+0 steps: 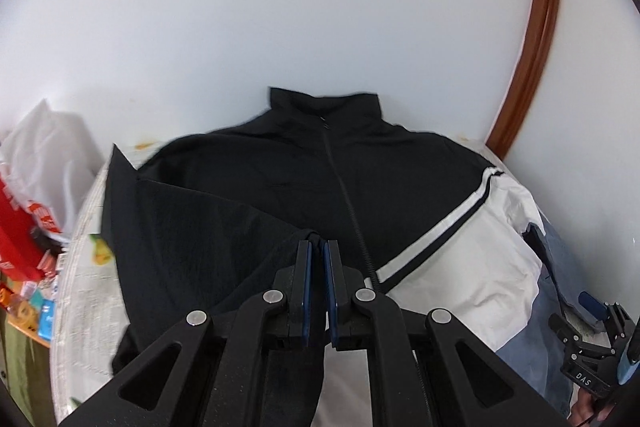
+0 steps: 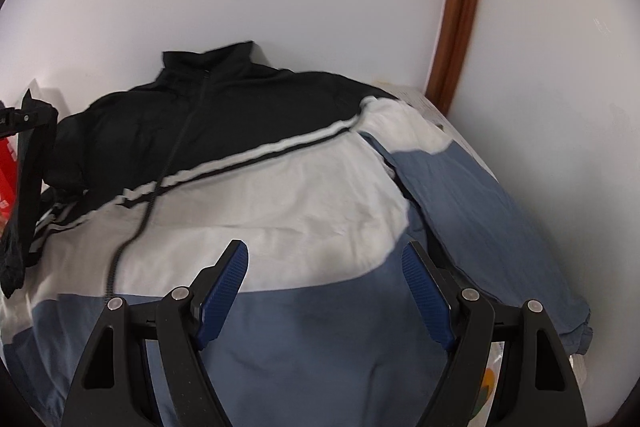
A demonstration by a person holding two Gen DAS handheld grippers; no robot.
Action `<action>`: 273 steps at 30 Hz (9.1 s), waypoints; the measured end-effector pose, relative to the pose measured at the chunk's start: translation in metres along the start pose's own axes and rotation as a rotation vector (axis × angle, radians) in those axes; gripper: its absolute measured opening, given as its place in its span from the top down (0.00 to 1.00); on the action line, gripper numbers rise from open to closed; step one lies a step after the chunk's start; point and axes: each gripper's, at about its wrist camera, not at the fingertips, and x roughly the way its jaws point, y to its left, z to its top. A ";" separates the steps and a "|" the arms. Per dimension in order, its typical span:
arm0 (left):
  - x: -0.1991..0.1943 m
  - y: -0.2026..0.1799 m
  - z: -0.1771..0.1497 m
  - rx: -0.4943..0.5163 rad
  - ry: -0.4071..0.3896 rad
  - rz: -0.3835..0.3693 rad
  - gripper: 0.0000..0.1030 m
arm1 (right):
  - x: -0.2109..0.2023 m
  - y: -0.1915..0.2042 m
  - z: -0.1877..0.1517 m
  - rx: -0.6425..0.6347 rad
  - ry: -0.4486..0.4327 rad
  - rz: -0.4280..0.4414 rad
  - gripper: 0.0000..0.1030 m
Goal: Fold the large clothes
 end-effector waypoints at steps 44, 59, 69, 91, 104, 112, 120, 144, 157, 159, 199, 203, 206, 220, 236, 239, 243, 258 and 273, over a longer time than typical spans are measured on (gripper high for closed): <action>-0.060 0.163 -0.124 -0.177 0.072 0.200 0.34 | -0.003 0.178 0.044 -0.192 -0.003 0.377 0.25; -0.027 0.171 -0.152 -0.210 0.112 0.113 0.34 | 0.086 0.226 0.054 -0.032 0.148 0.461 0.88; -0.016 0.168 -0.153 -0.202 0.145 0.139 0.34 | 0.064 0.183 0.071 0.012 0.022 0.427 0.96; -0.013 0.163 -0.155 -0.194 0.165 0.165 0.32 | 0.086 0.233 0.049 -0.002 0.112 0.623 0.91; -0.011 0.162 -0.153 -0.213 0.175 0.174 0.32 | 0.077 0.131 0.067 0.154 0.038 0.438 0.86; -0.020 0.159 -0.144 -0.211 0.152 0.181 0.32 | 0.071 0.118 0.056 0.060 0.037 0.275 0.41; -0.018 0.159 -0.128 -0.215 0.145 0.216 0.32 | 0.040 0.181 0.038 -0.194 0.033 0.407 0.24; -0.005 0.142 -0.104 -0.188 0.149 0.228 0.32 | 0.042 0.144 0.064 -0.281 -0.117 0.322 0.90; 0.014 0.141 -0.088 -0.192 0.166 0.245 0.32 | 0.137 -0.022 0.124 0.051 -0.066 0.147 0.78; 0.015 0.139 -0.087 -0.179 0.161 0.244 0.32 | 0.133 -0.028 0.126 0.054 -0.098 0.111 0.76; -0.050 0.075 -0.088 -0.138 0.027 0.101 0.29 | 0.041 -0.178 -0.051 0.123 0.144 -0.156 0.23; -0.052 0.063 -0.095 -0.132 0.029 0.090 0.28 | 0.040 -0.200 -0.088 0.142 0.182 -0.195 0.23; -0.051 0.056 -0.099 -0.130 0.048 0.083 0.28 | 0.042 -0.203 -0.100 0.144 0.176 -0.200 0.23; -0.058 0.074 -0.117 -0.143 0.076 0.167 0.28 | 0.076 -0.200 -0.081 0.135 0.148 -0.258 0.97; -0.070 0.121 -0.128 -0.190 0.029 0.221 0.28 | 0.014 -0.067 0.054 -0.007 -0.183 -0.128 0.99; -0.069 0.129 -0.129 -0.198 0.022 0.220 0.28 | 0.011 -0.026 0.072 -0.070 -0.230 -0.075 0.99; -0.069 0.141 -0.128 -0.211 0.013 0.220 0.28 | 0.014 0.034 0.096 -0.143 -0.267 0.005 0.98; -0.057 0.172 -0.124 -0.252 0.010 0.221 0.28 | 0.063 0.214 0.124 -0.316 -0.263 0.266 0.99; -0.053 0.175 -0.124 -0.251 0.012 0.211 0.28 | 0.125 0.279 0.110 -0.313 -0.147 0.336 0.96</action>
